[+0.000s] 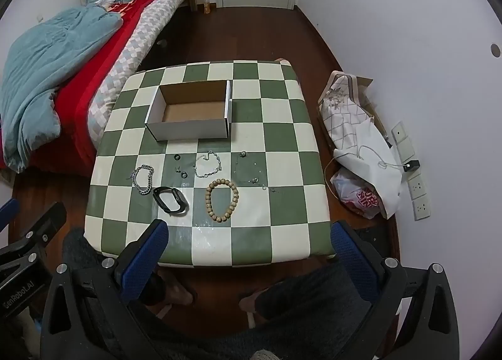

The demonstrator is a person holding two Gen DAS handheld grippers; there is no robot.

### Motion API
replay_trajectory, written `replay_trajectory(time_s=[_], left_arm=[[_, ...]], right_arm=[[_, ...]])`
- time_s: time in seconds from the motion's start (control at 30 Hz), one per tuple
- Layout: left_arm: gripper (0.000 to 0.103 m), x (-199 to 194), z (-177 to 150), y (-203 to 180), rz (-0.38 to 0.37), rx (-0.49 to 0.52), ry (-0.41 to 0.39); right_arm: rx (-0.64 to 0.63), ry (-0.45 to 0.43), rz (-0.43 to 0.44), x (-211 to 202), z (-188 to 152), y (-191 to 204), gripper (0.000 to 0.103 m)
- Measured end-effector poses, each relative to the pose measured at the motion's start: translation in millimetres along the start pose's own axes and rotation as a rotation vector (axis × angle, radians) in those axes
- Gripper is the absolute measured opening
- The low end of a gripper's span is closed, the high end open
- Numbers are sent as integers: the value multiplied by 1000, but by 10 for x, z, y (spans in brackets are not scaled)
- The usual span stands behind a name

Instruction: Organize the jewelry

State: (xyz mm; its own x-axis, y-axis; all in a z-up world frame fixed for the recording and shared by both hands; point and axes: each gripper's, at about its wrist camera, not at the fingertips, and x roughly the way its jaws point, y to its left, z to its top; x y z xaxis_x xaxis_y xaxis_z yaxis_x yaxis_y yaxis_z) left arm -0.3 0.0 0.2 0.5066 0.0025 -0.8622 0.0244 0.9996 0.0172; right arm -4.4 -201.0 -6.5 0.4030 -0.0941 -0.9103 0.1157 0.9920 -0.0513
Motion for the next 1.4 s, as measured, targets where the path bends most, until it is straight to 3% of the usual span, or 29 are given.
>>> replay_trajectory(time_s=[1.4], left_arm=[[103, -105, 36, -33, -5, -6, -19]], right_arm=[[3, -29, -8, -182, 1, -60, 103]])
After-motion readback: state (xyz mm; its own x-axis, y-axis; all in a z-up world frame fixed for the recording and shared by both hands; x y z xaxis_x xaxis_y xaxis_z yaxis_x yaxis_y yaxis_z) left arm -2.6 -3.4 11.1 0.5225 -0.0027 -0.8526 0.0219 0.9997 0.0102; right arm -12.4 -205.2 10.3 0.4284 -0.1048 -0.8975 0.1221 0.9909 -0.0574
